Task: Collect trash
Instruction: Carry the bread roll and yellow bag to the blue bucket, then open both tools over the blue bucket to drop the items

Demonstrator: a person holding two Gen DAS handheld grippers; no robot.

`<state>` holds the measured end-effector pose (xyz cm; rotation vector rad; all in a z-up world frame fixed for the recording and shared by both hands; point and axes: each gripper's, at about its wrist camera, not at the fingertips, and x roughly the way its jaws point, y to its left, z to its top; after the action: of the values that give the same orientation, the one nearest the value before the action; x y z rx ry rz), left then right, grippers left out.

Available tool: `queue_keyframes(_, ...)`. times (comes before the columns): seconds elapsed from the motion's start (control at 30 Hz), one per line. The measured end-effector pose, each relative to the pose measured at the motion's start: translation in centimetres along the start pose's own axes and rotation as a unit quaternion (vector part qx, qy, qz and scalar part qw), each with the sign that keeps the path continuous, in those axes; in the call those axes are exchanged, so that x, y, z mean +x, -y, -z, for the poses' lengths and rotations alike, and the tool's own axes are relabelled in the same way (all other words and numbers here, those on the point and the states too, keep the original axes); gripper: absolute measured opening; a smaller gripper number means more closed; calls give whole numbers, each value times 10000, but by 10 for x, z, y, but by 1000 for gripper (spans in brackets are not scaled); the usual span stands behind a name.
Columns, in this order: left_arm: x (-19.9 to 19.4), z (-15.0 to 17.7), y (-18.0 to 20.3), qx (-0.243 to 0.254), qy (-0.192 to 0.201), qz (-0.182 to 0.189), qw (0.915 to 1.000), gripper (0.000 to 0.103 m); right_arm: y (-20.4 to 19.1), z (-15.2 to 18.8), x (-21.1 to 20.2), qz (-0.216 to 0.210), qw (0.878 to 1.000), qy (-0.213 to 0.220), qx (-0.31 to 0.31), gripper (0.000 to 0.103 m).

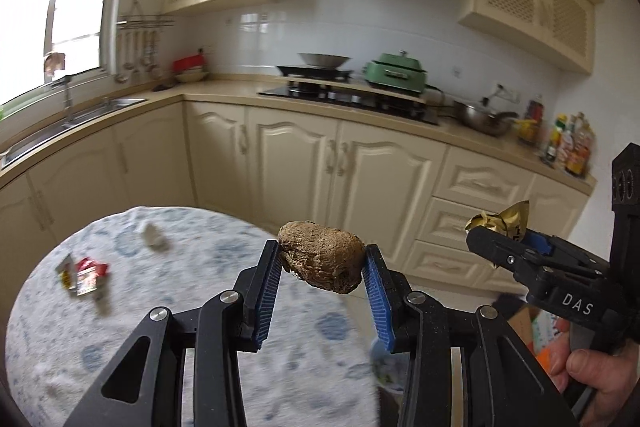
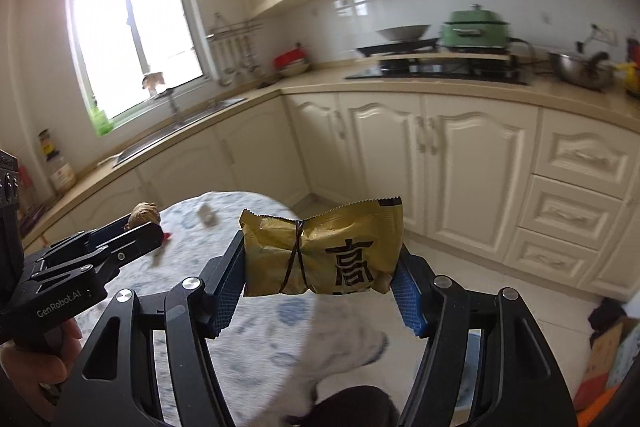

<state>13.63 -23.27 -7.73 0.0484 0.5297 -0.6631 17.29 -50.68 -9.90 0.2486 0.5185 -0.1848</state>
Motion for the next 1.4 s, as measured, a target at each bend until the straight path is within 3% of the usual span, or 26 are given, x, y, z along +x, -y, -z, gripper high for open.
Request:
queue_keyframes(0.2, 57, -16, 58, 313, -278, 475, 9980, 37, 77, 11, -14, 664, 9965, -10, 503, 66)
queue_keyframes(0.37, 127, -16, 100, 600, -857, 781, 9914, 37, 143, 38, -5, 1071, 9883, -286, 1049, 66)
queue_keyframes(0.63, 263, 13, 151, 910, -2198, 1078, 9653, 37, 228, 95, 46, 1171, 9697, -1014, 1891, 66)
queue_keyframes(0.93, 389, 18, 189, 1024, -3100, 1084, 9390, 38, 276, 132, 92, 1093, 9541, -1439, 2386, 69)
queue_keyframes(1.0, 418, 18, 192, 1149, -3235, 902, 9349, 46, 283, 135, 97, 1097, 9518, -1459, 2465, 70)
queue_keyframes(1.03, 435, 20, 197, 1202, -3324, 791, 9321, 58, 286, 137, 98, 1091, 9501, -1479, 2519, 77)
queue_keyframes(1.1, 450, 19, 206, 1228, -3295, 560, 9345, 70, 292, 139, 100, 1113, 9481, -1490, 2580, 82)
queue_keyframes(1.17, 452, 18, 215, 1283, -3295, 572, 9336, 84, 295, 141, 97, 1151, 9464, -1475, 2633, 86)
queue_keyframes(1.23, 452, 15, 218, 1273, -3184, 494, 9381, 91, 295, 141, 93, 1239, 9452, -1465, 2643, 92)
queue_keyframes(1.3, 439, 15, 221, 1260, -3039, 417, 9434, 94, 294, 140, 89, 1302, 9446, -1433, 2649, 102)
queue_keyframes(1.4, 409, 10, 220, 1187, -2745, 362, 9535, 97, 288, 136, 82, 1435, 9434, -1403, 2642, 103)
